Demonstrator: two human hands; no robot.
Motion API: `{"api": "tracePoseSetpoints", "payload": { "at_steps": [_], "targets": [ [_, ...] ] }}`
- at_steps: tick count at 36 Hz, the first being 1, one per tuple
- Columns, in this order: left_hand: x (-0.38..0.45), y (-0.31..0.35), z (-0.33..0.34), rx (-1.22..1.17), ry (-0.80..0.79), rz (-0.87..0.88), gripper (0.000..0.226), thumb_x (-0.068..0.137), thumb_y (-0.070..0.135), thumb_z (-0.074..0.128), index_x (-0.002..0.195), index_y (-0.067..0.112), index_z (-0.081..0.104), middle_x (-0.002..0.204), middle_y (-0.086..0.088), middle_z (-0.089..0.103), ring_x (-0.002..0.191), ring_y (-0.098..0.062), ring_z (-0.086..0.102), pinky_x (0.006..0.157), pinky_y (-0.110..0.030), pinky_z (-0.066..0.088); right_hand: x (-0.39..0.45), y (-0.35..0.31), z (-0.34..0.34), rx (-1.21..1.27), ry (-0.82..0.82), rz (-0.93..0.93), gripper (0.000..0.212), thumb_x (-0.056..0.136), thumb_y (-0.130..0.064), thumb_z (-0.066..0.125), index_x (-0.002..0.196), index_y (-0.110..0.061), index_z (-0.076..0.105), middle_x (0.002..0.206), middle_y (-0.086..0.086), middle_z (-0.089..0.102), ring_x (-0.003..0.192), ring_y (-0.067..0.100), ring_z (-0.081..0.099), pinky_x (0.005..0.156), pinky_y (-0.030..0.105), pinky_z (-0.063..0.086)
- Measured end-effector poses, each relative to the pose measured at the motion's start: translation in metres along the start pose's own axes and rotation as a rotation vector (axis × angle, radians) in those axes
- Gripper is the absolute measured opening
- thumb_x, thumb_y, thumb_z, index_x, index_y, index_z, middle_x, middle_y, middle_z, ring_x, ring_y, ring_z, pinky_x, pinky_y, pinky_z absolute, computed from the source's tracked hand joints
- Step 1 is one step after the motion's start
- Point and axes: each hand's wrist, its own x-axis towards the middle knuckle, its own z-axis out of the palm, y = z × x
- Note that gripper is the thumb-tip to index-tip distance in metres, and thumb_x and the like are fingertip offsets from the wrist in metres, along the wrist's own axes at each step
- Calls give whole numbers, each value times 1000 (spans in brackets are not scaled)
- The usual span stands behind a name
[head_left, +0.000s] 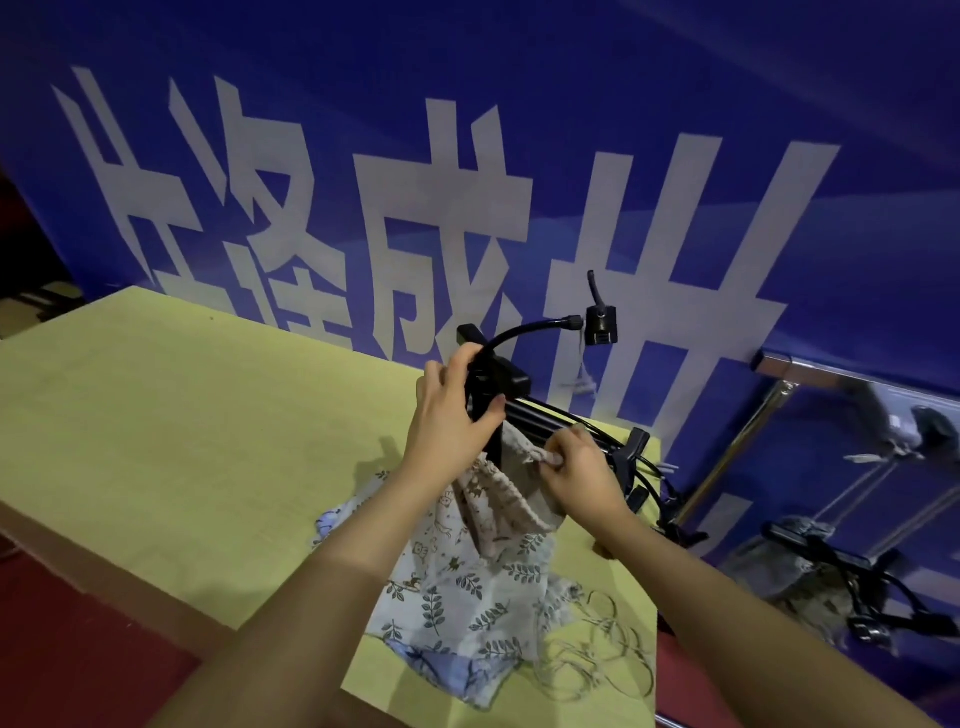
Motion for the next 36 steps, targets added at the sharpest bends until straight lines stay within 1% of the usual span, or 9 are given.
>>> {"api": "tracePoseSetpoints", "payload": {
  "at_steps": [4, 9, 16, 18, 21, 23, 26, 29, 36],
  "targets": [
    [1, 2, 0, 76, -1, 4, 58, 86, 35, 61, 135, 32, 29, 119, -3, 40, 115, -23, 41, 82, -34, 46, 1, 0, -8, 126, 35, -22, 11, 93, -20, 58, 86, -13, 54, 88, 0, 49, 75, 13, 47, 69, 23, 34],
    [2, 5, 0, 136, 15, -10, 61, 86, 37, 60, 137, 31, 27, 119, -4, 42, 110, -24, 46, 76, -36, 48, -1, -4, -14, 212, 70, -59, 23, 99, -22, 47, 115, -14, 61, 97, -9, 61, 87, 8, 58, 77, 21, 42],
    [0, 6, -1, 145, 18, -18, 63, 87, 36, 58, 140, 30, 24, 120, -6, 47, 108, -26, 51, 76, -37, 51, 3, -10, -23, 165, 30, -73, 10, 92, -24, 60, 89, -15, 57, 86, -2, 55, 79, 13, 52, 66, 19, 39],
    [1, 5, -1, 169, 22, -25, 64, 87, 38, 58, 140, 31, 24, 120, -6, 48, 107, -26, 52, 76, -40, 53, 2, -11, -24, 173, 8, -74, 12, 90, -23, 62, 85, -16, 54, 83, 2, 57, 76, 16, 52, 67, 26, 41],
    [1, 6, 0, 199, 32, -37, 64, 87, 40, 57, 141, 31, 22, 121, -6, 49, 107, -27, 53, 74, -41, 53, 1, -15, -24, 197, -4, -69, 5, 93, -18, 56, 98, -16, 54, 87, -2, 57, 74, 8, 52, 65, 20, 39],
    [0, 5, 1, 211, 35, -42, 66, 87, 40, 57, 141, 31, 22, 122, -6, 49, 108, -27, 53, 74, -40, 52, 0, -19, -25, 198, -13, -77, 17, 95, -15, 52, 112, -15, 56, 95, -4, 59, 79, 4, 54, 66, 13, 39],
    [-2, 6, 2, 237, 44, -46, 66, 87, 40, 57, 142, 31, 21, 123, -6, 49, 109, -27, 53, 72, -37, 50, 0, -22, -25, 113, -10, -146, 18, 97, -16, 50, 111, -13, 61, 102, 1, 66, 89, 12, 60, 75, 22, 45],
    [-3, 6, 3, 260, 55, -48, 66, 88, 41, 56, 142, 32, 20, 123, -6, 50, 109, -27, 53, 70, -35, 47, -1, -24, -26, 56, 11, -138, 18, 97, -24, 51, 101, -11, 62, 91, 6, 67, 79, 17, 60, 72, 33, 48],
    [-3, 4, 0, 303, 60, -73, 67, 88, 44, 55, 143, 32, 18, 121, -7, 51, 104, -28, 55, 66, -34, 44, 1, -26, -33, -192, -103, -174, 14, 95, -19, 50, 106, -12, 56, 101, 6, 61, 86, 22, 57, 72, 36, 49]
  ]
}}
